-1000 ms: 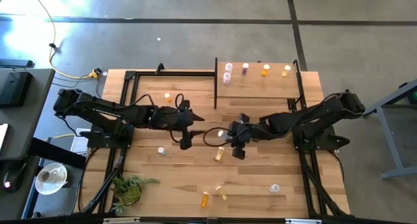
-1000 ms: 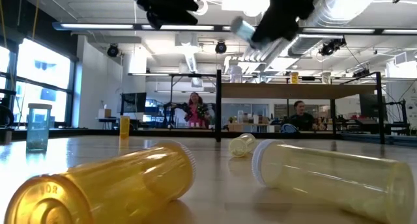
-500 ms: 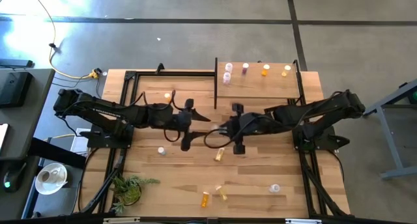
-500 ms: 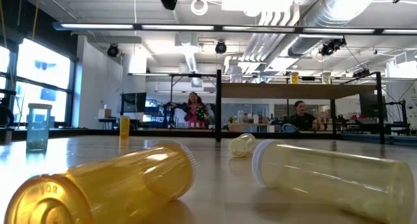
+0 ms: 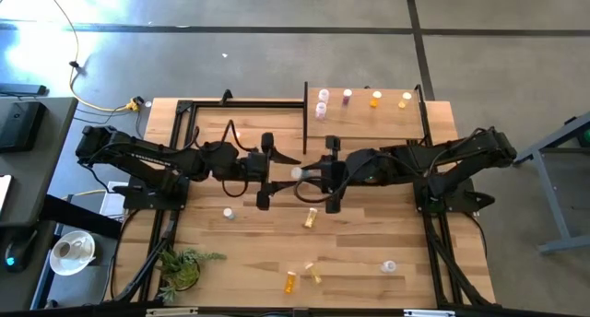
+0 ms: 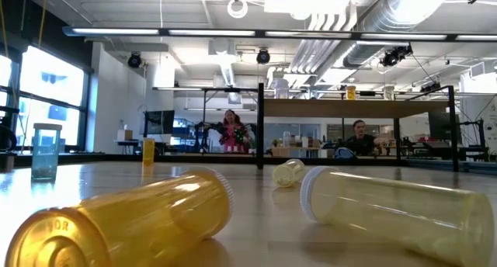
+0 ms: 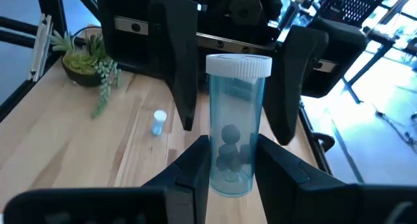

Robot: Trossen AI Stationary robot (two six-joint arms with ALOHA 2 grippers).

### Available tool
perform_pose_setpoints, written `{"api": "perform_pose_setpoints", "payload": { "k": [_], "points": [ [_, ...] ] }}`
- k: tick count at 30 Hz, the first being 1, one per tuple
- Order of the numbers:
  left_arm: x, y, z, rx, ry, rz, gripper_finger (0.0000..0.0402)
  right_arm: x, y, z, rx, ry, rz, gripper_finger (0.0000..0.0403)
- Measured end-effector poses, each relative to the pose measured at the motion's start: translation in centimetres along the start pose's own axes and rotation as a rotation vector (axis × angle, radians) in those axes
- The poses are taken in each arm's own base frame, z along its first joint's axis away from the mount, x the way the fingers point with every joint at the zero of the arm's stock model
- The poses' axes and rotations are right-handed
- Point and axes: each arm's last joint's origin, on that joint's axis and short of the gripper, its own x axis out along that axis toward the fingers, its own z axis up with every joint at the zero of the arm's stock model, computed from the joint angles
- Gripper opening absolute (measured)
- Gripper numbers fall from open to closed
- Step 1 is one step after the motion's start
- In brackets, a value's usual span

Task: Pick and place medicine bottles onto shelf by color
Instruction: Put the right blue pill bottle on the shelf aligned with the other blue pill bottle

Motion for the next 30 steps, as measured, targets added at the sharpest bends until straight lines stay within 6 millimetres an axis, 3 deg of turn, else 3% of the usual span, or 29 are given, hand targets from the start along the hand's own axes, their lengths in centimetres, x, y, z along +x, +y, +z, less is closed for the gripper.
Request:
{"api": "perform_pose_setpoints", "payload": {
  "k": [15,30],
  "points": [
    [0.0,0.0,0.9,0.012,-0.096,-0.040,0.0221,0.0,-0.2,0.7,-0.001,-0.068,-0.015,0.0090],
    [0.0,0.0,1.0,0.056,-0.111,-0.030,0.0112,0.3,-1.3,0.5,0.020,-0.073,-0.022,0.0090]
  ]
}}
